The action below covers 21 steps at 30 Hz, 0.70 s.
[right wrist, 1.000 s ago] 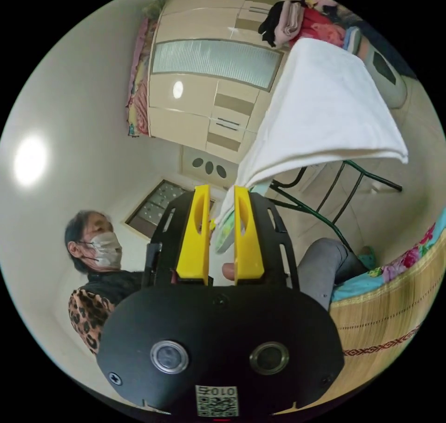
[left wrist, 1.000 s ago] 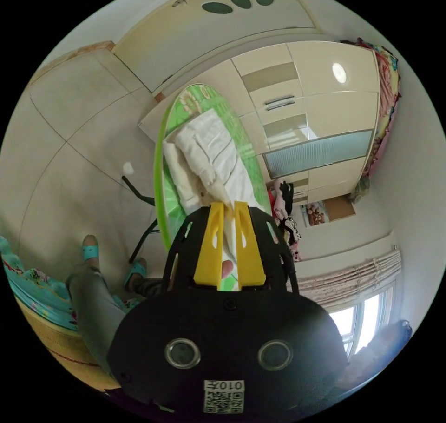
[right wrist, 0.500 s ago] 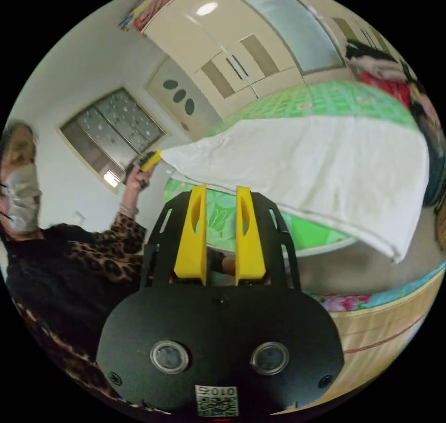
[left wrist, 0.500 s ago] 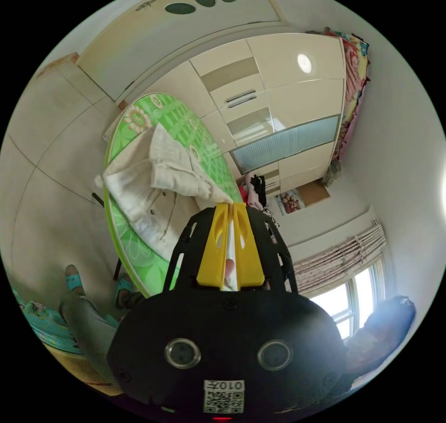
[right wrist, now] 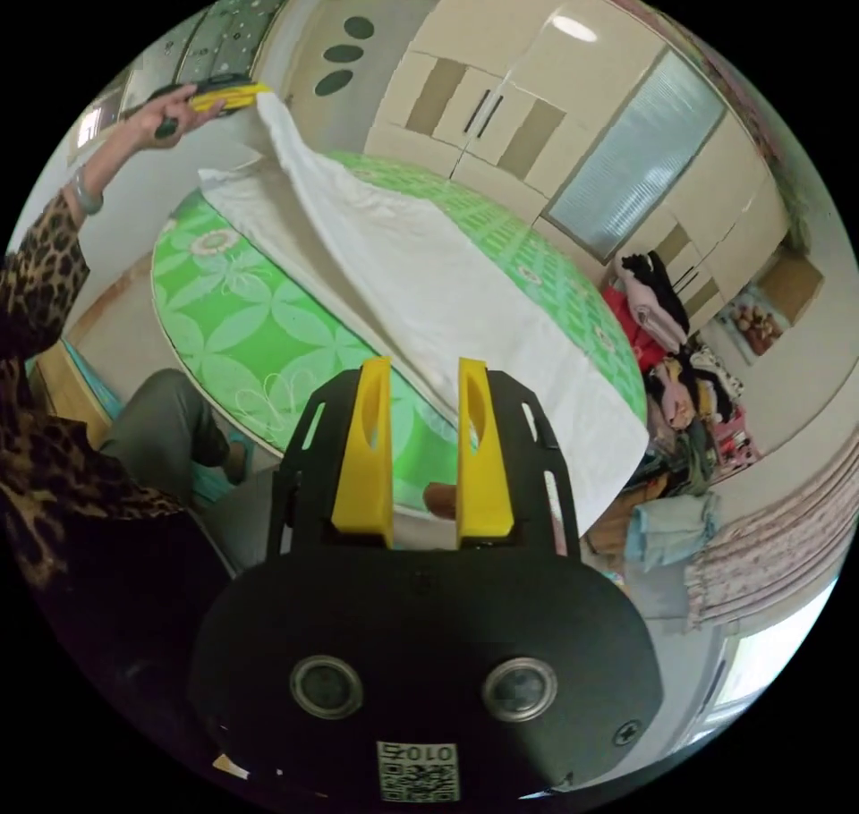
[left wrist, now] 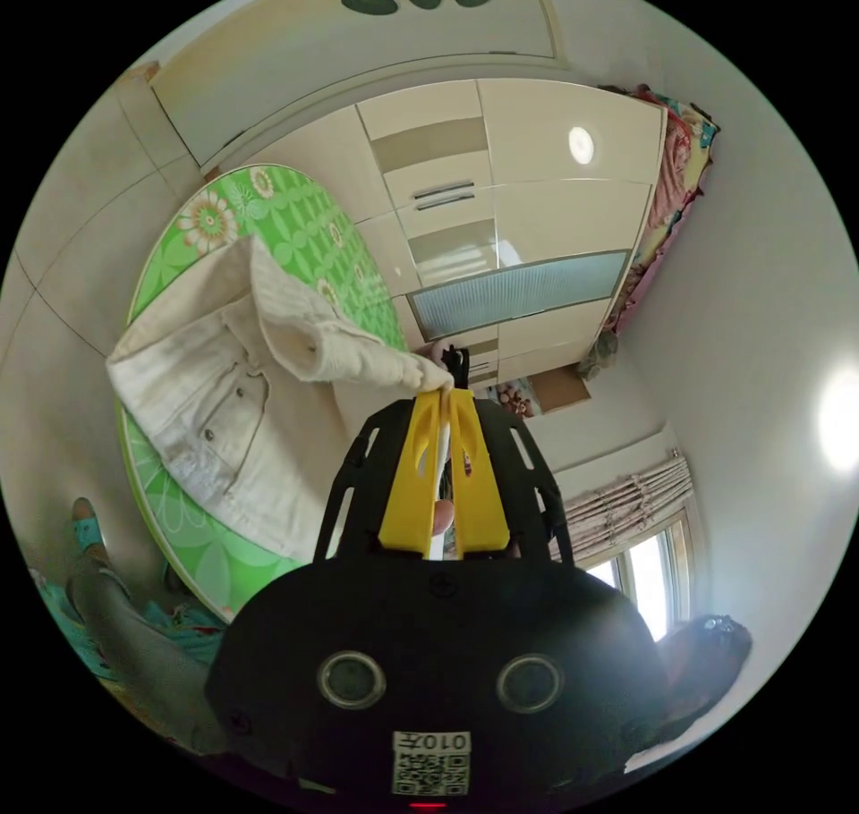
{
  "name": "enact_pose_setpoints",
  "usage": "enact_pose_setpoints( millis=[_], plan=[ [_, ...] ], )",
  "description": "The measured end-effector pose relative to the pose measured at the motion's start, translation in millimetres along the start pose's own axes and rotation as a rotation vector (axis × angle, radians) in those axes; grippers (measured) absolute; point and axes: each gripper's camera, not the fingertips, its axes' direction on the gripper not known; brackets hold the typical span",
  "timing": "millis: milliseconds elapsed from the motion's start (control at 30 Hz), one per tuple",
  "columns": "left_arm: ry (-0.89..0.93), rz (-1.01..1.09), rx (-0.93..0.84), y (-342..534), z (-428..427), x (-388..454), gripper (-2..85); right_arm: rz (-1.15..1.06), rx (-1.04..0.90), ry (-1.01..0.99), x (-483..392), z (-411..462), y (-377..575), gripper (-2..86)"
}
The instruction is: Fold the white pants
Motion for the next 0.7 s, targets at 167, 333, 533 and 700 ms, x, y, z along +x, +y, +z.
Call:
enact_pose_setpoints(
  millis=[167,333,533,700],
  plan=[
    [0.007,-0.005,0.004,-9.0,1.6,15.1,-0.1,-0.047,-0.027,0.125,-21.8,0.3,-25.5,8.0],
    [0.01,0.014,-0.01,-21.9,7.4,33.6,-0.1,-0.049,-0.065,0.142,-26.6,-3.2,-40.4,6.7],
    [0.007,0.041,-0.018,-33.5,15.7,47.0,-0.1,0.019,-0.139,0.266,-13.2,-4.2,-50.8,3.8],
    [0.006,0.085,-0.018,-43.9,22.3,52.9,0.0,0.098,-0.122,0.328,22.2,-8.1,-61.5,1.9]
  ],
)
